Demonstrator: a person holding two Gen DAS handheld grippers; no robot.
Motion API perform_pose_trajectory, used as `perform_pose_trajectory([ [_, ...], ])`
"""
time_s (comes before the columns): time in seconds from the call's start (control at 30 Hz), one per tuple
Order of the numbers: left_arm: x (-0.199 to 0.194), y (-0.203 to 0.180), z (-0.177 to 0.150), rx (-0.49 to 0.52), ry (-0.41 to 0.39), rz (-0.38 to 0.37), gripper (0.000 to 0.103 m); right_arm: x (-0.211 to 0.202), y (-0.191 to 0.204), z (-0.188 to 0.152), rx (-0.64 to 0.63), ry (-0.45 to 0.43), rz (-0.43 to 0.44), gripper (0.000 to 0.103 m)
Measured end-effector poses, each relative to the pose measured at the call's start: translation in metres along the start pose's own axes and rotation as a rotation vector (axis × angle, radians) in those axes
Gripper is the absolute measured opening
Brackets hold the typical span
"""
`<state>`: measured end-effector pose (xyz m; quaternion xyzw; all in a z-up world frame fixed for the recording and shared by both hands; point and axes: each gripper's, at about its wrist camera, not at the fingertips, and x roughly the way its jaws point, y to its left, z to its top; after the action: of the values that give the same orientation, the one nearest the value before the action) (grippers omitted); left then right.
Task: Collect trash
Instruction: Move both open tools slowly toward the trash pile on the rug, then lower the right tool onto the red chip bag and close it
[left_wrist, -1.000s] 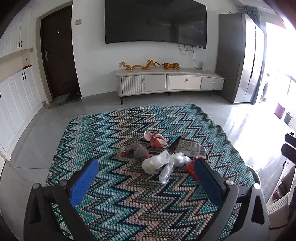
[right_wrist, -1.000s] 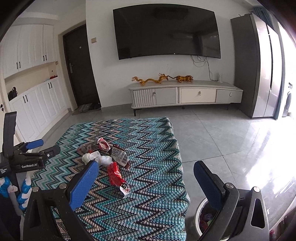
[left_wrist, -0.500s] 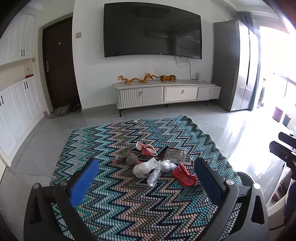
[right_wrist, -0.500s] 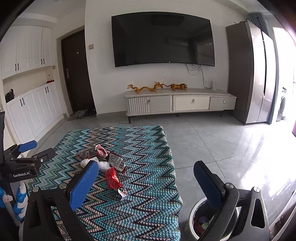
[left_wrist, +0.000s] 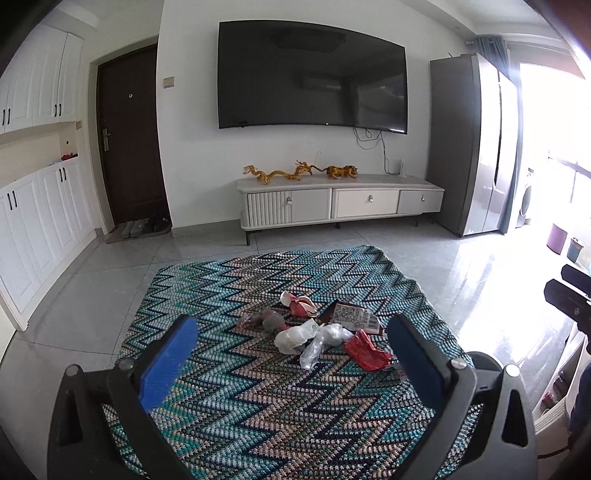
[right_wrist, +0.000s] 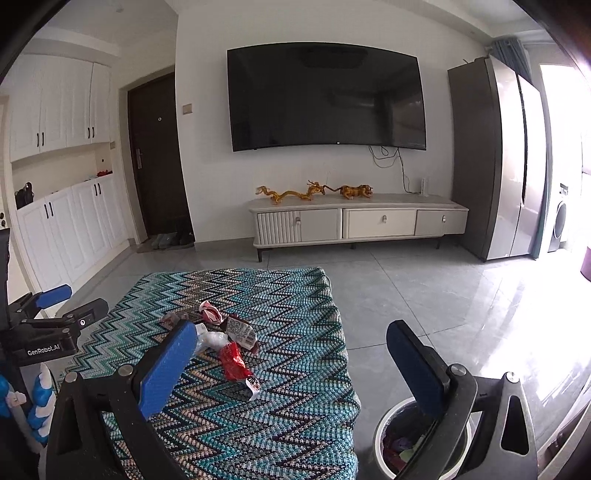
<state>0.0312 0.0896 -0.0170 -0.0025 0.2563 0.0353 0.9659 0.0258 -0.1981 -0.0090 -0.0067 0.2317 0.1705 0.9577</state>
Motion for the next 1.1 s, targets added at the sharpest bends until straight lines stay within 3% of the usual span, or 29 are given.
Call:
perform_pose_trajectory([
  [0.37,-0.001,0.034,-0.004,-0.068,0.009,0.070,0.103,0.008,0.010,-0.005,-0.007,0.017,0.037,0.103],
  [0.57,0.025,0.049,-0.008,-0.082,0.053,0.107,0.103,0.031,0.014,-0.010,-0.016,0.059,0.065,0.103],
  [0.67,0.047,0.049,-0.017,-0.053,0.107,0.077,0.103,0.050,0.016,-0.015,-0.023,0.101,0.091,0.103],
  [0.9,0.091,0.023,-0.042,0.102,0.198,-0.083,0.103,0.100,0.022,-0.030,-0.045,0.211,0.171,0.103],
  [1.1,0.124,0.010,-0.046,0.179,0.238,-0.171,0.103,0.151,0.029,-0.047,-0.057,0.326,0.229,0.087],
])
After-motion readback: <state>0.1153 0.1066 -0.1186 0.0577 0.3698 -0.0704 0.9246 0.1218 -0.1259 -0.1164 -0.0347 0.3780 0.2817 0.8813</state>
